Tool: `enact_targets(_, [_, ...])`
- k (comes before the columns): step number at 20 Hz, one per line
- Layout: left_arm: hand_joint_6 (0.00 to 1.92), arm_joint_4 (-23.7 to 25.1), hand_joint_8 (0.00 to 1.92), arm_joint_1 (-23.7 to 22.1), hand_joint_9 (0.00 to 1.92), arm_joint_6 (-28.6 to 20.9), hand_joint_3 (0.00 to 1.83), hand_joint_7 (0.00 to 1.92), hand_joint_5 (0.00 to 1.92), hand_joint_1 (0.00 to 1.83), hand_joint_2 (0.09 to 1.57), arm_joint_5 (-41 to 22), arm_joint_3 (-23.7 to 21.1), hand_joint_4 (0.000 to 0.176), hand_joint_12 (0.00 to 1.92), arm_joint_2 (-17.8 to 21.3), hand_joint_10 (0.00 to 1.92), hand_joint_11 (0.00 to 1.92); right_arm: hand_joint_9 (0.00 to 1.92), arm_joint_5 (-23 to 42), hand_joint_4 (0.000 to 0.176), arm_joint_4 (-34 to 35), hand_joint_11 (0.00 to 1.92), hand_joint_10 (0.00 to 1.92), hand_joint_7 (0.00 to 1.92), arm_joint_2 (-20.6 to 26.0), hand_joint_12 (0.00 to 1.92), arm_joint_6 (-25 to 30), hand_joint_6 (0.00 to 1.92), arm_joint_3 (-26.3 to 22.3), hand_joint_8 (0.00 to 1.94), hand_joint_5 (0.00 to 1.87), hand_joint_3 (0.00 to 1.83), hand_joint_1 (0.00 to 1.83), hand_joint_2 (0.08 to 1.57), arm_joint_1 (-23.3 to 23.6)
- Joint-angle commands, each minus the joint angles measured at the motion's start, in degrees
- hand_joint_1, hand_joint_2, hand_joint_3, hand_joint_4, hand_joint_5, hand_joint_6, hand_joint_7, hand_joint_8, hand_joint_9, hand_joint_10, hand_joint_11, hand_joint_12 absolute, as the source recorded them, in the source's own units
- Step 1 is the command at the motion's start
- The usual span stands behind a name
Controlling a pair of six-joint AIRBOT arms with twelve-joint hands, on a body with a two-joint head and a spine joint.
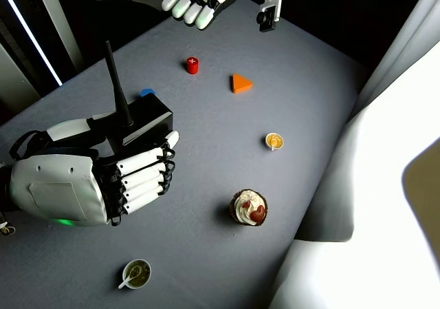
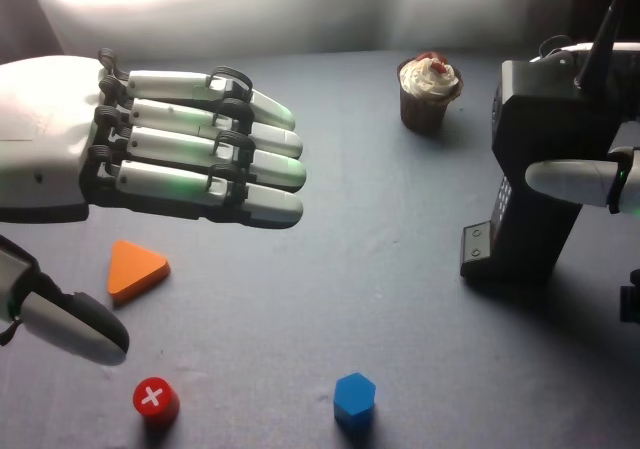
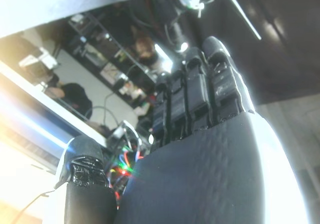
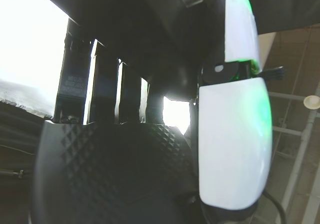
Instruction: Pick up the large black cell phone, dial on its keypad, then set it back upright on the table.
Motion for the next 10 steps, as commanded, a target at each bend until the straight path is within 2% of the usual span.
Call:
enact_targets(1, [0.00,-5.20,0.00,-1.34,0.16,0.02,0.00,0.20,0.18,0.02,1.17,-4.65,-0.02,0.000,0.45,0.58,0.00,0.00,0.98,7.97,0.000,0.51,0.87,1.03,0.84,0.93,1.54,0.81,0.96,0.13,1.09,0.88,0.00,1.49,1.12,0.33])
enact_targets(2, [0.00,-5.19,0.00,-1.34,0.16,0.03,0.00,0.20,0.17,0.03,1.18,-4.65,0.00,0.000,0.43,0.58,0.00,0.00,0.92,7.98,0.000,0.51,0.87,1.10,0.76,0.95,1.55,0.81,1.08,0.13,1.24,0.77,0.00,1.48,1.15,0.33])
enact_targets(4, [0.00,-5.20,0.00,-1.35,0.16,0.03,0.00,0.20,0.17,0.03,1.18,-4.76,0.02,0.000,0.44,0.58,0.00,0.00,0.92,7.98,0.000,0.36,0.85,1.10,0.78,0.93,1.56,0.81,1.07,0.18,1.22,0.77,0.00,1.48,1.15,0.33])
enact_targets(5, [0.00,-5.20,0.00,-1.35,0.16,0.04,0.00,0.21,0.18,0.04,1.17,-4.76,0.04,0.000,0.48,0.58,0.00,0.00,0.94,7.98,0.000,0.28,0.82,1.21,0.83,0.90,1.17,0.81,1.15,0.24,1.20,0.78,0.00,1.37,1.16,0.33])
enact_targets(6, [0.00,-5.20,0.00,-1.35,0.16,0.04,0.00,0.21,0.18,0.04,1.17,-4.77,0.04,0.000,0.48,0.58,0.00,0.00,0.94,7.98,0.000,0.25,0.82,1.21,0.83,0.87,1.17,0.81,1.15,0.27,1.20,0.78,0.00,1.37,1.16,0.33])
enact_targets(7, [0.00,-5.20,0.00,-1.35,0.15,0.05,0.00,0.21,0.18,0.04,1.18,-4.77,0.06,0.000,0.43,0.58,0.00,0.00,0.92,7.98,0.009,0.22,0.77,0.74,0.89,0.85,1.20,0.81,1.23,0.28,1.18,0.79,0.00,1.18,1.19,0.33])
enact_targets(8, [0.00,-5.20,0.00,-1.35,0.15,0.05,0.00,0.21,0.18,0.04,1.18,-4.77,0.08,0.000,0.43,0.58,0.00,0.00,0.92,7.98,0.009,0.10,0.77,0.74,0.89,0.83,1.20,0.81,1.23,0.30,1.18,0.79,0.00,1.18,1.19,0.33])
enact_targets(9, [0.00,-5.19,0.00,-1.35,0.14,0.05,0.00,0.19,0.17,0.02,1.18,-4.77,0.08,0.000,0.38,0.58,0.00,0.00,0.88,7.98,0.000,-0.05,0.73,0.69,0.81,0.82,1.25,0.81,1.26,0.32,0.70,0.79,0.00,1.08,1.21,0.33])
enact_targets(10, [0.00,-5.16,0.01,-1.35,0.14,0.06,0.00,0.20,0.17,0.02,1.18,-4.76,0.08,0.000,0.38,0.57,0.00,0.00,0.89,7.98,0.000,-0.14,0.73,0.60,0.90,0.81,1.23,0.81,1.26,0.32,0.23,0.80,0.00,1.02,1.21,0.33])
